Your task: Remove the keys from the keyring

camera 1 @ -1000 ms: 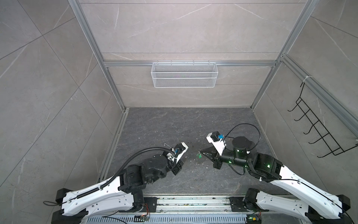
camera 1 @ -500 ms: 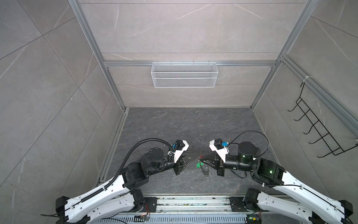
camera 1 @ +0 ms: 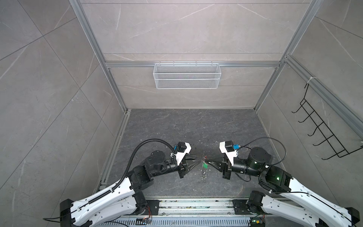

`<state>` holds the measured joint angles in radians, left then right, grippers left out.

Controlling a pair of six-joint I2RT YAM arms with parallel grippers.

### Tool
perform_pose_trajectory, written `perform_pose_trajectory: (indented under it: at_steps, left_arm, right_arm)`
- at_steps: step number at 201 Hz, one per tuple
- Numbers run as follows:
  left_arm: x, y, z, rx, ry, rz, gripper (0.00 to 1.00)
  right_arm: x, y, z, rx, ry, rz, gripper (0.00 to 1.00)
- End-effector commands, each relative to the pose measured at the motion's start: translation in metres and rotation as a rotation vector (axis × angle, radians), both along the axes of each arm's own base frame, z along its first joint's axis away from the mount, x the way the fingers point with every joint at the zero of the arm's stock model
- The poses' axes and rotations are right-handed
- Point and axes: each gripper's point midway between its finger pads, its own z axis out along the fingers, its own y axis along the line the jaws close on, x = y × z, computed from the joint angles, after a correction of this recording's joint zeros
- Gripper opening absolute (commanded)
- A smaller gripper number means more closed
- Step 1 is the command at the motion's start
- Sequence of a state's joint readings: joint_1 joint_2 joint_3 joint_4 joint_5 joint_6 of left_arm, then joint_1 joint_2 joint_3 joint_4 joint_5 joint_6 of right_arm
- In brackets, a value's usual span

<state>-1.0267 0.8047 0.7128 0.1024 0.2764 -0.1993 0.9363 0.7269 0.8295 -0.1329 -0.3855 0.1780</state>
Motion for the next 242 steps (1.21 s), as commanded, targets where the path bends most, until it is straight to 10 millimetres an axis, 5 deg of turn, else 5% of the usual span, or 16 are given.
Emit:
perform_pose_trajectory:
  at_steps: [1,92,155,242]
  left_arm:
    - [-0.007,0.001,0.037,-0.136,-0.039,-0.043,0.29]
    - [-0.010,0.001,0.051,-0.203,-0.055,-0.075,0.15]
    - [-0.014,0.013,0.050,-0.223,-0.042,-0.067,0.14]
    - [-0.022,0.000,0.053,-0.231,-0.035,-0.154,0.11]
  right_arm:
    - [0.002,0.002,0.012,0.066,-0.003,-0.006,0.00]
    - [0.006,0.007,0.013,0.110,0.020,-0.003,0.00]
    - [0.007,0.003,0.016,0.115,0.009,-0.025,0.00]
    - [0.004,0.005,0.018,0.128,0.011,-0.005,0.00]
